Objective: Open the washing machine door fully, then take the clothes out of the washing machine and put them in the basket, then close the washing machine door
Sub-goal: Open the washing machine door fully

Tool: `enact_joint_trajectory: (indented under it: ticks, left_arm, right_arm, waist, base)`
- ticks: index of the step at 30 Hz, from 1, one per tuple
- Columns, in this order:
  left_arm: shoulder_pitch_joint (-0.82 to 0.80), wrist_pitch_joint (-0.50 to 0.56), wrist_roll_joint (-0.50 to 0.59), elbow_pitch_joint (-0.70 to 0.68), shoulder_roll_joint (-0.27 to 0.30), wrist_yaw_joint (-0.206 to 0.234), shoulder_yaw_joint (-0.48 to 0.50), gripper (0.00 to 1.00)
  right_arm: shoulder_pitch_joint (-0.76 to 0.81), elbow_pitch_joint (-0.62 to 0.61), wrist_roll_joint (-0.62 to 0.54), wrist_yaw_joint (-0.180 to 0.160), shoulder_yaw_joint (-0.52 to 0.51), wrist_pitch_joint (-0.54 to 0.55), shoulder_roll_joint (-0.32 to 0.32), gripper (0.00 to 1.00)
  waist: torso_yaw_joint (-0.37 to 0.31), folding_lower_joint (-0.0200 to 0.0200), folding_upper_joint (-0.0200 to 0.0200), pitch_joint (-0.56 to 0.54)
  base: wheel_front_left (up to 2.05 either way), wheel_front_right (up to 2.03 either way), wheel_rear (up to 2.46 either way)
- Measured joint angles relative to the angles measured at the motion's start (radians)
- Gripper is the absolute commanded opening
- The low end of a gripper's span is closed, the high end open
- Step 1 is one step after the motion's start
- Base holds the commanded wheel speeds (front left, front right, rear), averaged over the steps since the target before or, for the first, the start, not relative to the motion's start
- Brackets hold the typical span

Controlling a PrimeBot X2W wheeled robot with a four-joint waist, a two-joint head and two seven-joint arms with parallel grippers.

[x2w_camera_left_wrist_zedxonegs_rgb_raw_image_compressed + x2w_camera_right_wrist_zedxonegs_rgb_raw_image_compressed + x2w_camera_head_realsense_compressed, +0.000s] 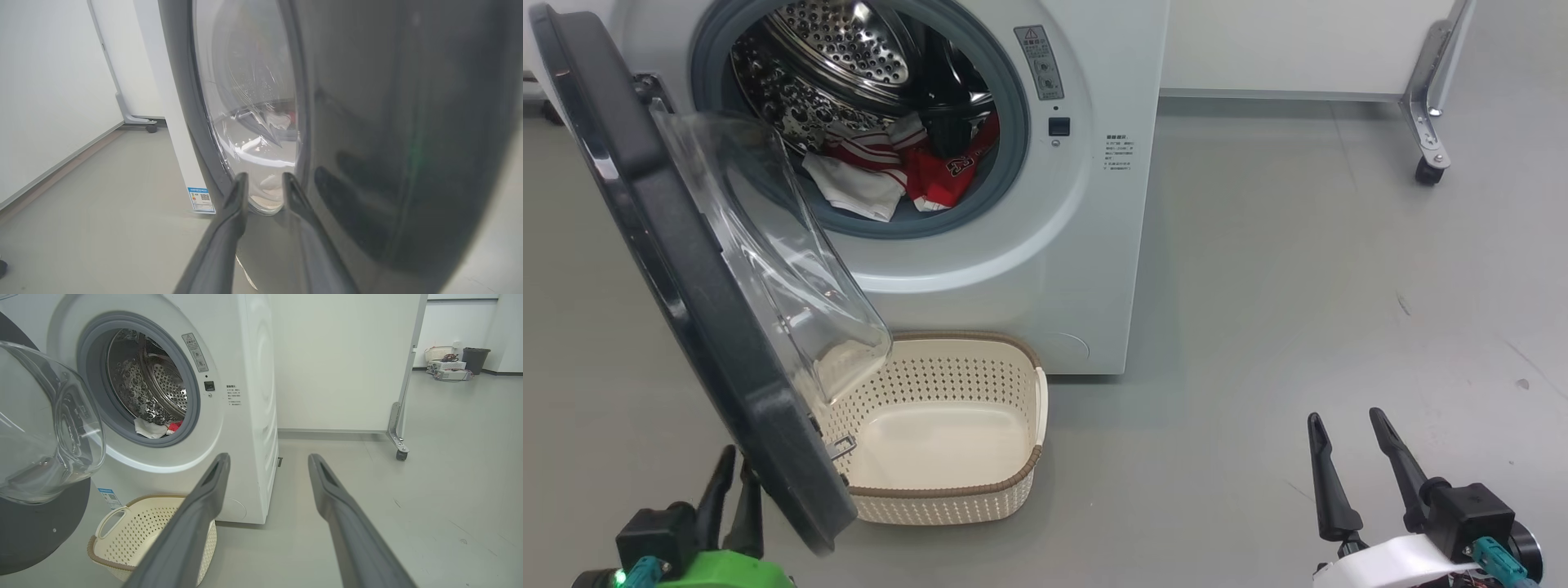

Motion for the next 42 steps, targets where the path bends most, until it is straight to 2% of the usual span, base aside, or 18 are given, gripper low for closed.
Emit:
enact_joint_trajectory:
  ticks: [11, 21, 33, 42]
  left_arm:
    - [0.002, 0.000, -0.014, -0.054, -0.002, 0.000, 0.042, 0.00]
    - [-0.007, 0.000, -0.029, -0.168, -0.003, -0.001, 0.112, 0.00]
    - [-0.132, -0.005, -0.049, -0.366, 0.009, -0.001, 0.221, 0.00]
    - [-0.196, -0.006, -0.050, -0.450, 0.032, -0.001, 0.192, 0.00]
  right_arm:
    - [0.006, 0.000, -0.020, 0.010, -0.010, 0.000, 0.017, 1.00]
    - [0.013, 0.001, -0.036, 0.025, -0.029, 0.000, 0.033, 1.00]
    - [0.013, 0.007, -0.052, 0.040, -0.047, 0.000, 0.044, 1.00]
    - [0.013, 0.017, -0.068, 0.053, -0.057, 0.000, 0.046, 1.00]
  waist:
    - [0.008, 0.0000, 0.0000, 0.007]
    - [0.020, 0.0000, 0.0000, 0.015]
    - [0.026, 0.0000, 0.0000, 0.016]
    - [0.026, 0.0000, 0.0000, 0.012]
  base:
    - [0.00, 0.00, 0.00]
    - [0.00, 0.00, 0.00]
    - [0.00, 0.00, 0.00]
    - [0.00, 0.00, 0.00]
